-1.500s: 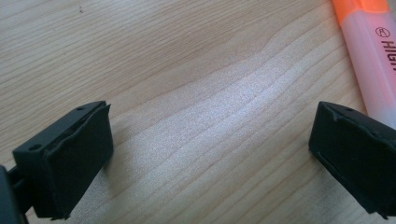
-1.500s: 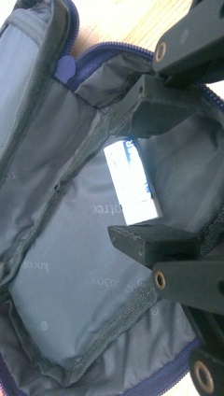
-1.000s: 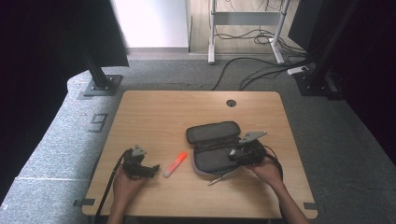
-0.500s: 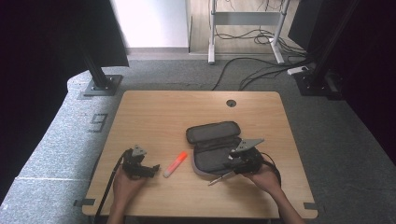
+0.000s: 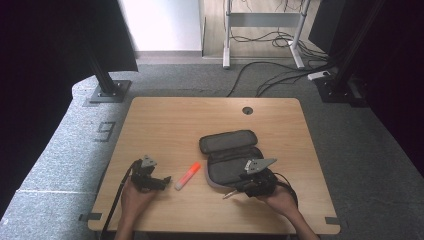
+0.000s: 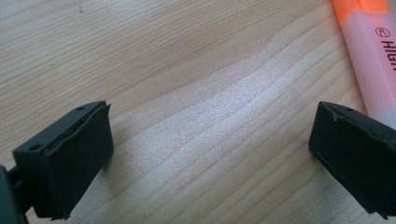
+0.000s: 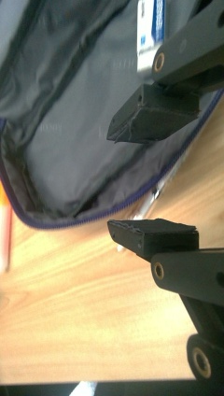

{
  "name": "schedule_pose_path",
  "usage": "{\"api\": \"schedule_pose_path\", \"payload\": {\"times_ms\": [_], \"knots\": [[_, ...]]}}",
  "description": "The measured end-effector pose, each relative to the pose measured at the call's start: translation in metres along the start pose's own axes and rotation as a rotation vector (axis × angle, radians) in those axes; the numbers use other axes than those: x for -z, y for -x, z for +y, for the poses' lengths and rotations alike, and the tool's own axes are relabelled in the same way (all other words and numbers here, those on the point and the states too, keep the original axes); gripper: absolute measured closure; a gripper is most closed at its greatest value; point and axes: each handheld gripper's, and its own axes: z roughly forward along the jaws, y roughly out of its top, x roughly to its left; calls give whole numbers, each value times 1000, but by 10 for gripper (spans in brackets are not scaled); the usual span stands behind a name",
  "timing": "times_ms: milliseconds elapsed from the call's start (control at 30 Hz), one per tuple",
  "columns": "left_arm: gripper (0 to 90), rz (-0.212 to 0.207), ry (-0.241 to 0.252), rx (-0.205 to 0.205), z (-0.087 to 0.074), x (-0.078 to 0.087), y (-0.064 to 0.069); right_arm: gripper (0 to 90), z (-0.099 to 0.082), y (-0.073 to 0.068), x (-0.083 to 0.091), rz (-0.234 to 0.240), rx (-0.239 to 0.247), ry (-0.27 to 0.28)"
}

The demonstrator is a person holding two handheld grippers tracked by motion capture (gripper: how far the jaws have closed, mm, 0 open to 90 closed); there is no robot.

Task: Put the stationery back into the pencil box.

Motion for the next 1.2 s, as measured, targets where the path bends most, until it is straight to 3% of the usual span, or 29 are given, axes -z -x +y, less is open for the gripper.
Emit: {"api": "schedule_pose_path", "payload": {"times_ms": [433,700,1200], "knots": [[0,0,0,0,0,0,0,494,1,-28,-15,73,41,-15],[0,0,0,0,0,0,0,538,3,-43,-25,87,87,-40],[0,1,0,0,0,0,0,543,7,-50,-43,91,125,-58]]}}
